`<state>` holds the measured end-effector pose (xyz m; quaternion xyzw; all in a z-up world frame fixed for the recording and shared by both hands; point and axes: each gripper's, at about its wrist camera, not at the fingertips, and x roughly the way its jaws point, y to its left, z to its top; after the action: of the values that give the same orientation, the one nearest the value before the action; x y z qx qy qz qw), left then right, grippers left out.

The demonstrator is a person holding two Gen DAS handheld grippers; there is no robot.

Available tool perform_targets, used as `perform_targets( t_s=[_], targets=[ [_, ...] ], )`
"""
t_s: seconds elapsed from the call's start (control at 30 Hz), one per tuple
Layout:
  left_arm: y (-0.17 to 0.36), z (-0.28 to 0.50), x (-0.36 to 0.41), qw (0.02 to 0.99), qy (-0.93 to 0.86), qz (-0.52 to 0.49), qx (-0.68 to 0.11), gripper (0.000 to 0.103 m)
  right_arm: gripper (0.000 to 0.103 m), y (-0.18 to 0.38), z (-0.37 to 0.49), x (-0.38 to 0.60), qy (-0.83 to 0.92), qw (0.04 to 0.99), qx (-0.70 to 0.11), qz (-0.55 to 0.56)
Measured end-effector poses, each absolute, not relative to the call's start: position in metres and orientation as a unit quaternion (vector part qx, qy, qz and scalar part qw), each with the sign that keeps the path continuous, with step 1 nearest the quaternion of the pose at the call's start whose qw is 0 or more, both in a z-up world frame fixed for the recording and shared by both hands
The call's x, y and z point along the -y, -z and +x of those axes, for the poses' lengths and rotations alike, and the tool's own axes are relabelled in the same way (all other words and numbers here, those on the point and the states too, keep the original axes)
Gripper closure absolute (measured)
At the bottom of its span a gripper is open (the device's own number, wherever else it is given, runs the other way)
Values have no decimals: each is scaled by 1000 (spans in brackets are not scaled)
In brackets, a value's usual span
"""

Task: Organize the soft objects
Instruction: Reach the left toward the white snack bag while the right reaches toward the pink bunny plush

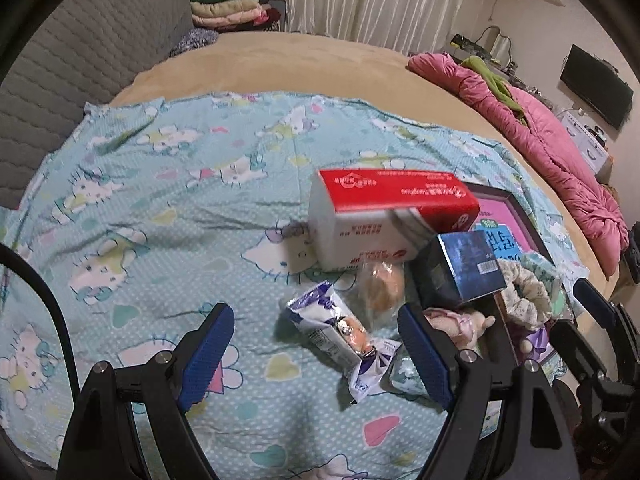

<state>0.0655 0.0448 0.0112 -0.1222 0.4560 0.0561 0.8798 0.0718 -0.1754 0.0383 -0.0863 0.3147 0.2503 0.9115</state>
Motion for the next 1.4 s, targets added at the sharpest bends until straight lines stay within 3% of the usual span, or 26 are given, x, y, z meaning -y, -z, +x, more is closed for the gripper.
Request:
perform_targets(
  t_s=[0.83, 0.9, 0.97, 1.17, 1.4],
  targets=[
    [59, 89, -50, 846, -37, -152, -510, 19, 21, 50, 104, 118, -244, 869, -376, -210],
    [62, 91, -51, 844, -36, -155, -513, 19, 25, 56, 108, 117, -241, 866, -387, -206],
    [65, 93, -52, 842, -32, -161, -515, 19, 39, 61, 110, 117, -241, 863, -395, -205],
    [69, 100, -43, 840, -23, -153, -520, 19, 59, 65, 118, 128, -250, 861, -406, -176],
    [75, 109, -35, 837, -16, -156, -525, 20, 68, 59, 123, 141, -276, 856, -419, -123]
  ],
)
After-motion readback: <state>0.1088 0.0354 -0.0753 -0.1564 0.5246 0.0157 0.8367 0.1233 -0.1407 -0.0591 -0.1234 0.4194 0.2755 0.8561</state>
